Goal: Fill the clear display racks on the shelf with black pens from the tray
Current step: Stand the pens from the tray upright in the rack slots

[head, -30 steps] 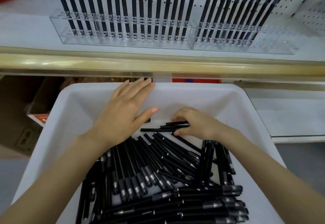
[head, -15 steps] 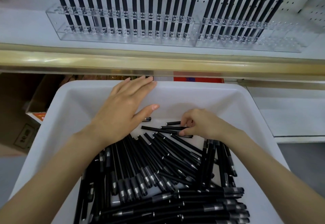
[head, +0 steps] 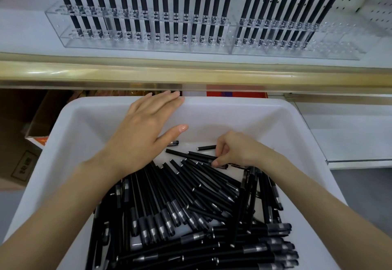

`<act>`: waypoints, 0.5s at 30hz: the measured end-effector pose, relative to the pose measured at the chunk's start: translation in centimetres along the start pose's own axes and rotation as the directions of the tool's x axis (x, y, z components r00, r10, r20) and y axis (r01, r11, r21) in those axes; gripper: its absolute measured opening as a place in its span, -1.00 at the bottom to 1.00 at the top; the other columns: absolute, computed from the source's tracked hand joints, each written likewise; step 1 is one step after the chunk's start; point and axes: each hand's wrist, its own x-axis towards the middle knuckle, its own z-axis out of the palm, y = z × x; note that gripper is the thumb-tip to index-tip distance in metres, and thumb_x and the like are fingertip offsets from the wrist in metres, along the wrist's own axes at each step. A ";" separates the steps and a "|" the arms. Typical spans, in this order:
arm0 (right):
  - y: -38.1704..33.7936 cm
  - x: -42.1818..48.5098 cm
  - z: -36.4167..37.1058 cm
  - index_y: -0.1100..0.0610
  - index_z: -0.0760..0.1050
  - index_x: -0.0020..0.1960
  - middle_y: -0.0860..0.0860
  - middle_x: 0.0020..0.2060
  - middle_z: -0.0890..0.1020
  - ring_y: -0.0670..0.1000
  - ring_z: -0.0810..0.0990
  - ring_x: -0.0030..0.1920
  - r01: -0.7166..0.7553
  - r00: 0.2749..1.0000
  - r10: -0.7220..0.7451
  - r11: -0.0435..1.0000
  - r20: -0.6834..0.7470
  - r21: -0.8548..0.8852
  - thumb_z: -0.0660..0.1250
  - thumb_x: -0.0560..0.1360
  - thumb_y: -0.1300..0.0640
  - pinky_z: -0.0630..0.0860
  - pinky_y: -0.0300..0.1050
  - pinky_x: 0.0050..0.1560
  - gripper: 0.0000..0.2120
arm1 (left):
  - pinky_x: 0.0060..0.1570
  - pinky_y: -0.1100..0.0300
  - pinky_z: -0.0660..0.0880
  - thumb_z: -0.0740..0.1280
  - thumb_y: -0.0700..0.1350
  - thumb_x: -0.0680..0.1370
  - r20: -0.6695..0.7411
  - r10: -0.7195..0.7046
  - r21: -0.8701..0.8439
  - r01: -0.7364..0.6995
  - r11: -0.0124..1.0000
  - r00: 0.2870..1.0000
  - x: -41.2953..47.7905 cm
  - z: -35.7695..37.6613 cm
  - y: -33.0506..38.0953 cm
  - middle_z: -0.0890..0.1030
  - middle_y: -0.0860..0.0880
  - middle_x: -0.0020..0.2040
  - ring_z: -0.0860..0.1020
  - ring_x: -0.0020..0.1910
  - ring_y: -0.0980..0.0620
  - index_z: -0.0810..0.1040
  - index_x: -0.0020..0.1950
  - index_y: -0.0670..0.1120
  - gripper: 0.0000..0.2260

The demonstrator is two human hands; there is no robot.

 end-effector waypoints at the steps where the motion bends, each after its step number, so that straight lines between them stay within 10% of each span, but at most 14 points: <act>1: -0.1 0.0 0.0 0.11 0.57 -0.18 0.01 -0.28 0.61 -0.11 0.47 -0.33 0.004 1.000 -0.004 1.000 0.007 -0.011 0.50 0.41 0.04 0.34 -0.38 -0.38 -0.84 | 0.45 0.30 -0.14 0.02 0.24 0.58 0.001 0.000 0.000 0.000 1.000 1.000 0.0 0.0 0.0 0.30 0.02 0.49 0.17 0.48 0.12 0.31 0.50 -0.04 -0.42; 10: -0.1 0.1 0.3 0.14 0.59 -0.13 -0.05 -0.32 0.55 -0.12 0.47 -0.32 0.021 0.999 -0.021 1.000 0.031 0.015 0.47 0.44 0.06 0.34 -0.37 -0.36 -0.85 | 0.45 0.34 -0.17 0.02 0.24 0.58 0.005 0.008 -0.020 -0.007 1.000 1.000 -0.1 -0.2 -0.1 0.29 0.02 0.50 0.16 0.48 0.13 0.30 0.50 -0.04 -0.42; 15: -0.7 -0.7 -0.8 0.20 0.53 -0.18 0.01 -0.38 0.58 -0.17 0.55 -0.39 0.079 0.996 -0.084 0.932 -0.003 0.354 0.43 0.48 0.17 0.48 -0.30 -0.28 -0.88 | 0.45 0.35 -0.11 0.06 0.22 0.57 -0.055 -0.034 -0.156 0.025 0.987 0.998 -0.1 -0.1 0.1 0.35 0.07 0.46 0.20 0.45 0.20 0.41 0.43 -0.01 -0.48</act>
